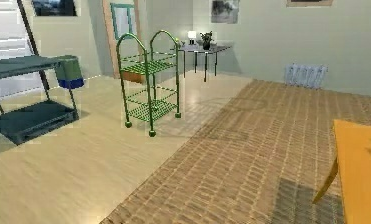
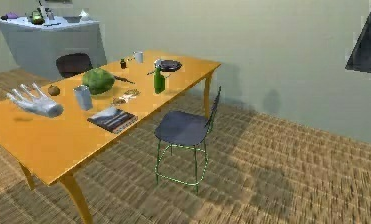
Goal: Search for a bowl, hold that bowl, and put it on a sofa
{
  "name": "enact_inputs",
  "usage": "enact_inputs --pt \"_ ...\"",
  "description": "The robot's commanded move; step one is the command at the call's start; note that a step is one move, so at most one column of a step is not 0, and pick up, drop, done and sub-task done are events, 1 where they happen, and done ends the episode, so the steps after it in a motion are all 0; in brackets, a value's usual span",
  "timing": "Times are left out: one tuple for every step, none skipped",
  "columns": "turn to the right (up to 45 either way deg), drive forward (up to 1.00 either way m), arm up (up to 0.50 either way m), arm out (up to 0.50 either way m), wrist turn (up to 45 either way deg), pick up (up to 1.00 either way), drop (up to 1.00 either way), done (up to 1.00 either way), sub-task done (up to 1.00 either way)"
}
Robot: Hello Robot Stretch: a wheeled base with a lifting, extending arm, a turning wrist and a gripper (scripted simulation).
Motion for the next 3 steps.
enact_inputs --pt "6.0 0.0 0.0 0.0 0.0 0.0 0.0 0.0 0.0" --pt "0.0 0.55 0.0 0.0 0.0 0.0 0.0 0.0 0.0" --pt "24.0 0.0 0.0 0.0 0.0 0.0 0.0 0.0 0.0"
